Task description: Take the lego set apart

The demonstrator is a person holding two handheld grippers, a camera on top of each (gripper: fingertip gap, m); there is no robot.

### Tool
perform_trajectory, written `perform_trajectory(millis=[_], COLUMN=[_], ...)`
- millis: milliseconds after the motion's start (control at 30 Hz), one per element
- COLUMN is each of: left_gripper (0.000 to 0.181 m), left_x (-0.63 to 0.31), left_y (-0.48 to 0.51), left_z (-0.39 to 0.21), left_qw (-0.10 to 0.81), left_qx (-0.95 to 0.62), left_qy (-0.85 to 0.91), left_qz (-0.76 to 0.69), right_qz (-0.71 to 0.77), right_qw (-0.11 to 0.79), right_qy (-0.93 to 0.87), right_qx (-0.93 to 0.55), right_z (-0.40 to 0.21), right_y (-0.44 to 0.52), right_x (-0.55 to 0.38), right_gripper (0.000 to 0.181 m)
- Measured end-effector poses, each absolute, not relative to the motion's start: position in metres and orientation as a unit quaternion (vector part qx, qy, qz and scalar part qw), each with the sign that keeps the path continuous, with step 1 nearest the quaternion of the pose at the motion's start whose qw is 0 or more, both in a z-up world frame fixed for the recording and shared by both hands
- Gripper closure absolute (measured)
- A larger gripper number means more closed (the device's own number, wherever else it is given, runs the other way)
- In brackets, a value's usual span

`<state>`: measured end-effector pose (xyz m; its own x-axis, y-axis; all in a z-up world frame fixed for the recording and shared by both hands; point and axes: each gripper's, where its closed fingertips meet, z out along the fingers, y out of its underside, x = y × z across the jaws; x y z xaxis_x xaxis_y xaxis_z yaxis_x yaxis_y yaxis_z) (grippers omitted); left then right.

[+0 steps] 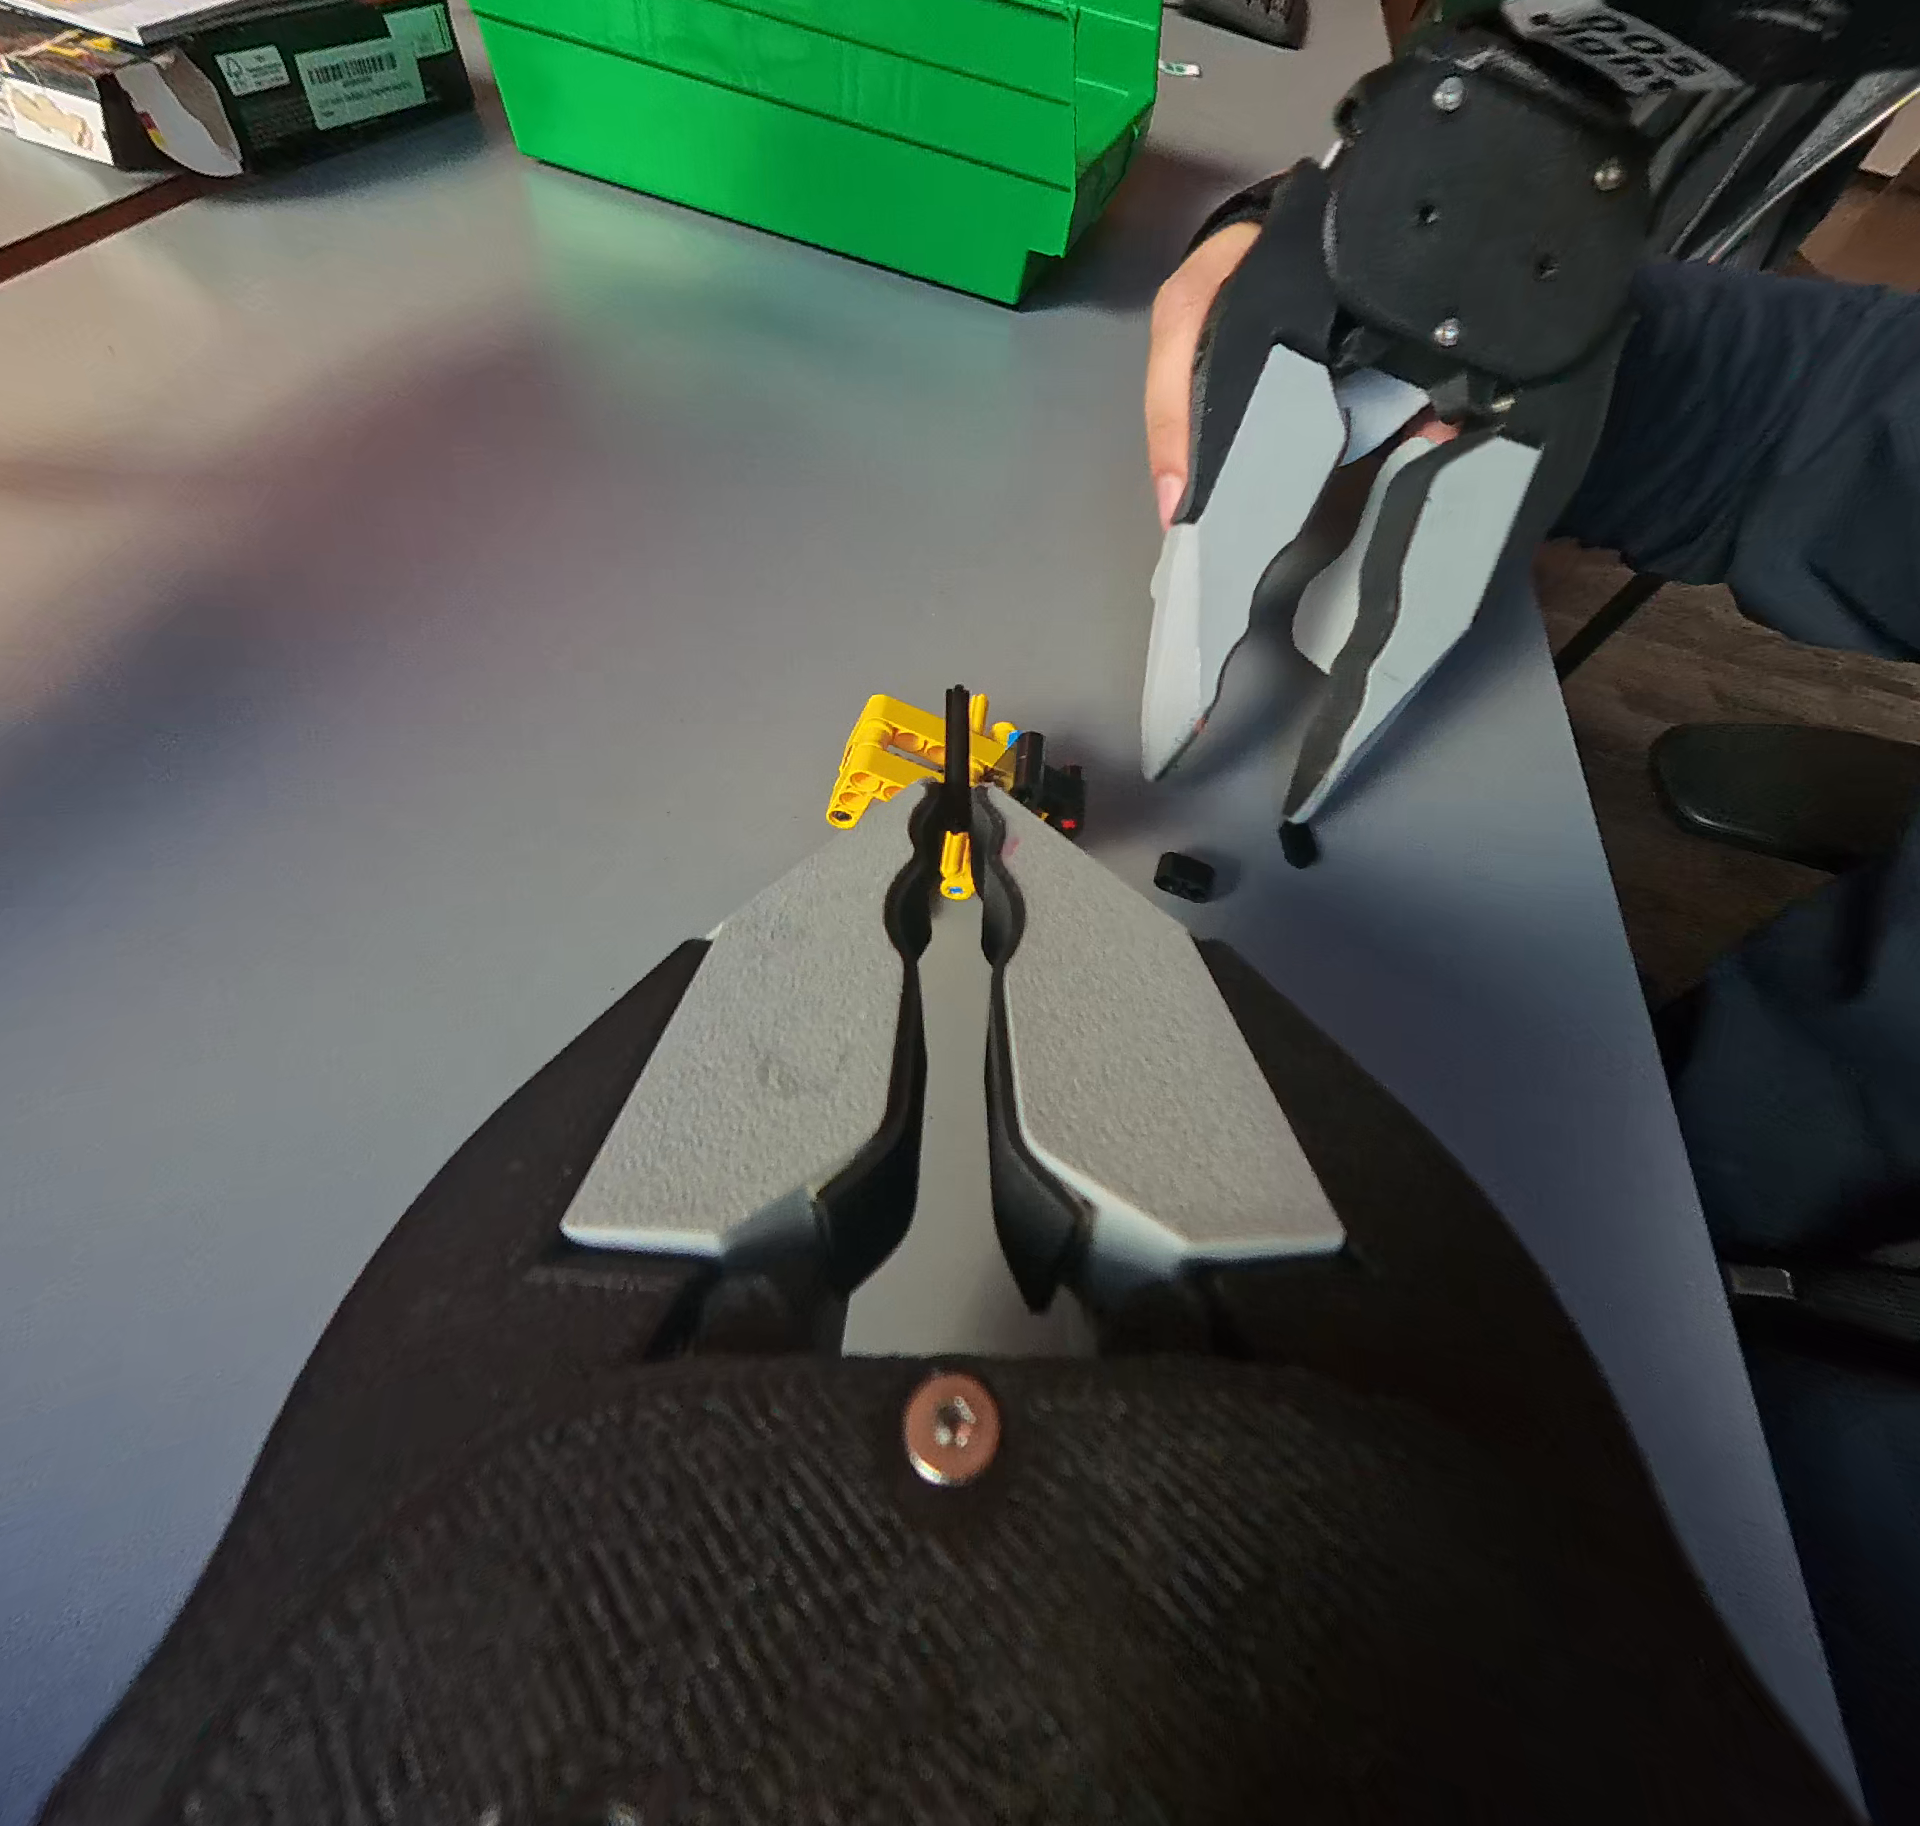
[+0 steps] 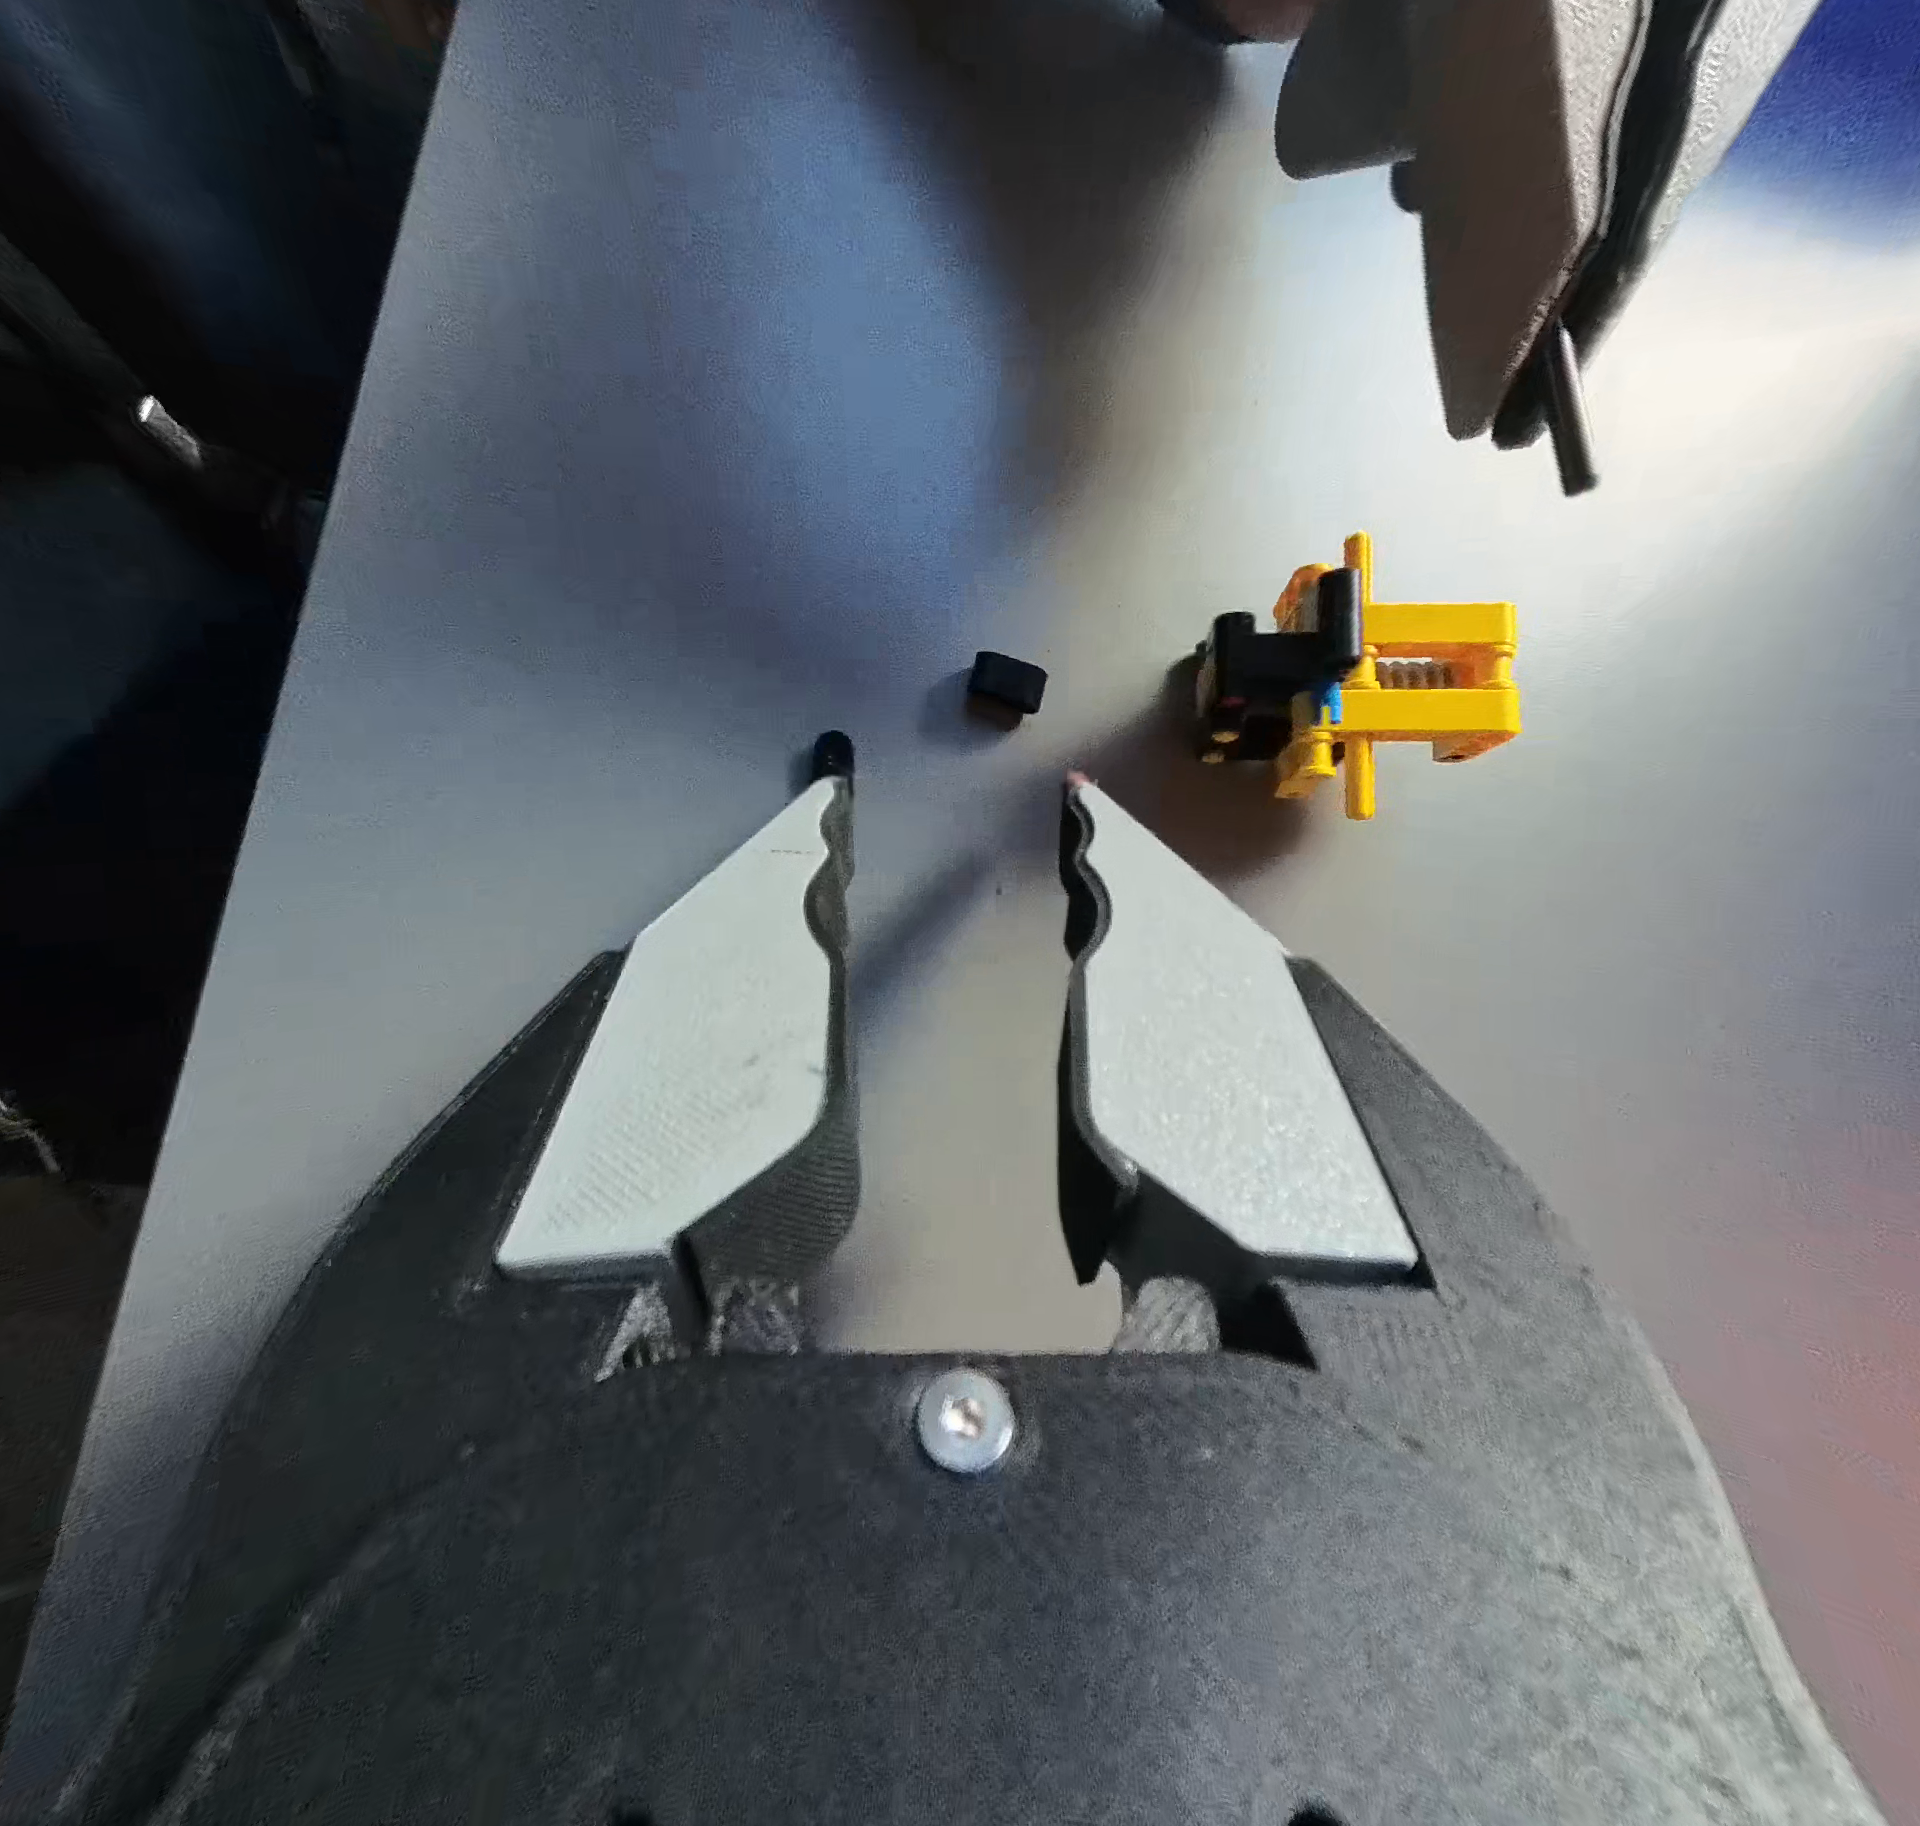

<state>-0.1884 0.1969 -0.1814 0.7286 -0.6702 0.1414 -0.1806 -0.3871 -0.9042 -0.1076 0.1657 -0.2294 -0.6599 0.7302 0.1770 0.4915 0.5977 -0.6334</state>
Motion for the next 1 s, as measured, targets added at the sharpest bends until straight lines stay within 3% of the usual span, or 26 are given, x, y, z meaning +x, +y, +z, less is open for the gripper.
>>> perform_trajectory(millis=[233, 533, 633, 733, 867, 933, 1000], left_gripper=[0.18, 0.181, 0.18, 0.181, 0.18, 0.18, 0.18], left_x=[-0.187, -0.185, -0.183, -0.18, -0.178, -0.178, -0.178], left_y=[0.196, 0.193, 0.191, 0.189, 0.186, 0.186, 0.186], left_z=[-0.183, -0.179, -0.178, -0.179, -0.177, -0.177, -0.176], left_qw=[0.481, 0.482, 0.481, 0.477, 0.477, 0.477, 0.478], left_qx=[-0.794, -0.79, -0.789, -0.788, -0.785, -0.785, -0.785], left_qy=[0.27, 0.275, 0.277, 0.281, 0.285, 0.285, 0.285], left_qz=[-0.256, -0.26, -0.263, -0.269, -0.272, -0.272, -0.273], right_qz=[0.259, 0.218, 0.209, 0.204, 0.214, 0.22, 0.236], right_qw=[0.218, 0.156, 0.108, 0.082, 0.113, 0.106, 0.119], right_qy=[-0.889, -0.941, -0.945, -0.94, -0.933, -0.917, -0.882], right_qx=[-0.308, -0.207, -0.226, -0.261, -0.265, -0.315, -0.389], right_z=[-0.23, -0.235, -0.237, -0.239, -0.23, -0.227, -0.226], right_y=[0.151, 0.136, 0.14, 0.146, 0.143, 0.149, 0.162], right_x=[-0.108, -0.118, -0.112, -0.105, -0.107, -0.111, -0.123], right_gripper=[0.135, 0.141, 0.143, 0.129, 0.127, 0.117, 0.126])
